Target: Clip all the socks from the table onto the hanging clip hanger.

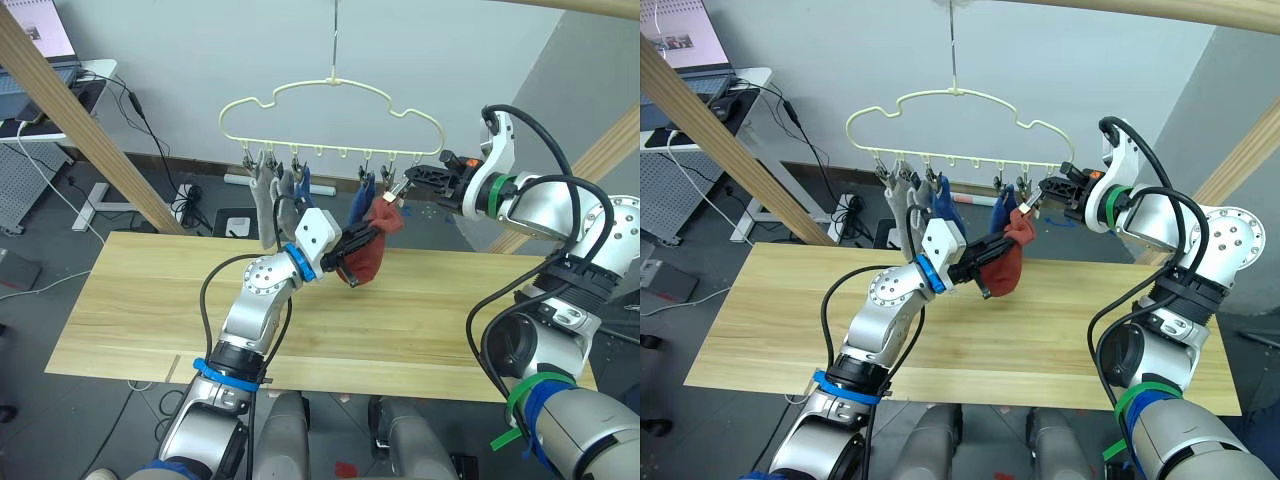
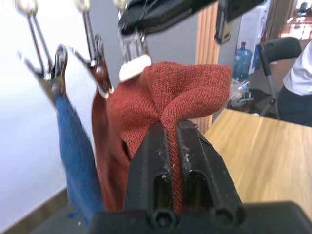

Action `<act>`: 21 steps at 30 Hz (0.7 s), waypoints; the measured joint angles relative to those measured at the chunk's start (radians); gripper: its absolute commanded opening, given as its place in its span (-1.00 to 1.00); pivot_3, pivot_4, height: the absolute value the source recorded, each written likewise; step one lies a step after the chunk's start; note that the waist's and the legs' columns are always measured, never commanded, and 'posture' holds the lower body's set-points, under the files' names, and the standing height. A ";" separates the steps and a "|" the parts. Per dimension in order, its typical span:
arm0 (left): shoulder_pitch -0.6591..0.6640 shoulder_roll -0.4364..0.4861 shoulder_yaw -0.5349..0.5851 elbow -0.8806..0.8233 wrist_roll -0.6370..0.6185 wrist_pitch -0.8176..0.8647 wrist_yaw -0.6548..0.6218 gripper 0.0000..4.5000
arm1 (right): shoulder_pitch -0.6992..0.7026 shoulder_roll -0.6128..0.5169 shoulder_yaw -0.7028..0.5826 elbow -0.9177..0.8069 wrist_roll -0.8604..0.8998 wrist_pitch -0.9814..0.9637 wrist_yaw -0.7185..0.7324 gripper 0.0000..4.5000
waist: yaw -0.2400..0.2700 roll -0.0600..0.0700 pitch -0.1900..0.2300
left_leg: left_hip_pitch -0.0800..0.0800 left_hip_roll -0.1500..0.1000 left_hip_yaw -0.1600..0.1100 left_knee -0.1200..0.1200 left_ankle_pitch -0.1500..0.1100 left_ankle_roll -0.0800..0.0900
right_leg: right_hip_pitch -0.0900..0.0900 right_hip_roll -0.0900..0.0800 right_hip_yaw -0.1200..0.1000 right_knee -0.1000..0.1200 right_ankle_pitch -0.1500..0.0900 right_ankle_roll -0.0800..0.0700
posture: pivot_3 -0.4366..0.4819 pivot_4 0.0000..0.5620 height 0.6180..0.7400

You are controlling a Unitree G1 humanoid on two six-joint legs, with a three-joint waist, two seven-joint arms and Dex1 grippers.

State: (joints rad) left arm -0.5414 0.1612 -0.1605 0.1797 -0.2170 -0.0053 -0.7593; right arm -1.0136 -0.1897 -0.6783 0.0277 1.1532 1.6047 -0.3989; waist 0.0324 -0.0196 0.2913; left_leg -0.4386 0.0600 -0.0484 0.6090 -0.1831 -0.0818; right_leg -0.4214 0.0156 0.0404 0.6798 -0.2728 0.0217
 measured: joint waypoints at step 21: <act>0.000 -0.017 -0.043 -0.021 -0.011 0.076 -0.041 -1.00 | 0.041 -0.145 -0.004 0.023 0.249 -0.005 -0.011 0.77 | -0.011 0.000 0.000 | -0.002 0.000 0.000 0.000 0.000 0.000 | -0.002 0.000 0.000 0.000 0.002 -0.003 | 0.12 -0.07 1.00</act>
State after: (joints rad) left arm -0.5416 0.1443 -0.2032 0.1587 -0.2280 0.0705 -0.8005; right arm -0.9729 -0.3349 -0.6824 0.0502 1.4021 1.5996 -0.4097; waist 0.0214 -0.0196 0.2913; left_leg -0.4410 0.0601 -0.0483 0.6090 -0.1833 -0.0814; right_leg -0.4234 0.0159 0.0405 0.6796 -0.2710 0.0185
